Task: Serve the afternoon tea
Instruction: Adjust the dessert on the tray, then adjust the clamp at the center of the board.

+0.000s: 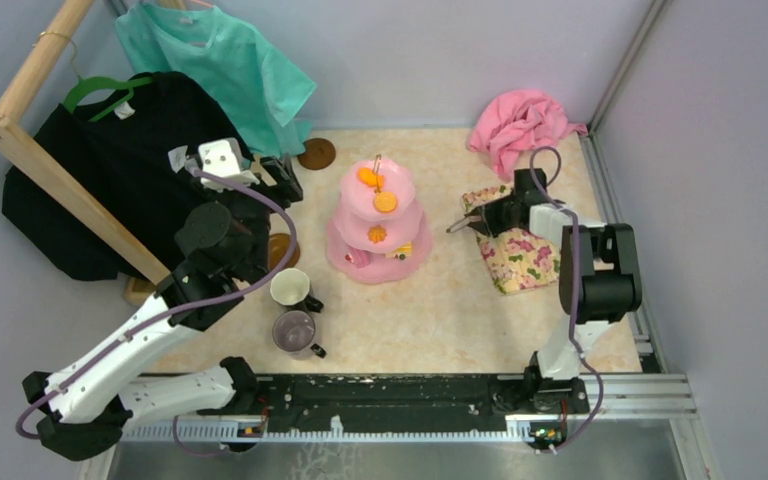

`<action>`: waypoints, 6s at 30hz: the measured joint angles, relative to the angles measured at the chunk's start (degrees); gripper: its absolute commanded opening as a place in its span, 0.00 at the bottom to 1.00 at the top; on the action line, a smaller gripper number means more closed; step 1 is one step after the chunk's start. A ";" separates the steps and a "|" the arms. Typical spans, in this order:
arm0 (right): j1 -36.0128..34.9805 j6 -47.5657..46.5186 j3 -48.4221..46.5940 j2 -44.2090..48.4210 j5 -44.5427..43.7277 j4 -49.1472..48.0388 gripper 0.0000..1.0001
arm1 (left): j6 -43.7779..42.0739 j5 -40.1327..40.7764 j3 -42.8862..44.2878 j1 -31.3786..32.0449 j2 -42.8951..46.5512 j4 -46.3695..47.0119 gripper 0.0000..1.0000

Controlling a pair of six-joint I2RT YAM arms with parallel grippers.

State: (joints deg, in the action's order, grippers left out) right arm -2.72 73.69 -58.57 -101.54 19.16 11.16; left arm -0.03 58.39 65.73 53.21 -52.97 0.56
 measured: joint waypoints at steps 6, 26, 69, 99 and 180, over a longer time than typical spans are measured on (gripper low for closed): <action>1.29 -0.04 2.89 4.22 -0.13 0.92 0.26 | 1.75 -0.42 0.02 0.00 0.59 -1.31 0.80; 5.88 -7.10 6.23 15.78 -2.99 12.04 0.26 | 7.82 -4.24 0.24 0.00 2.21 -7.17 0.75; 3.08 -10.80 -2.73 -1.88 -1.62 7.89 0.25 | 5.01 -3.19 1.01 0.00 -1.14 -2.97 0.77; -24.20 -37.42 -6.93 9.81 -22.51 37.64 0.28 | 3.41 -5.60 -2.73 0.00 1.18 2.08 0.79; -48.57 -10.97 8.61 19.37 -45.59 35.76 0.18 | 6.54 -11.61 -5.90 0.00 5.33 1.18 0.82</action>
State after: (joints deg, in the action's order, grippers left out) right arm -51.29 62.72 -49.95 -82.17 -26.44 46.92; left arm 6.50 46.78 59.83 53.21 -47.64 1.74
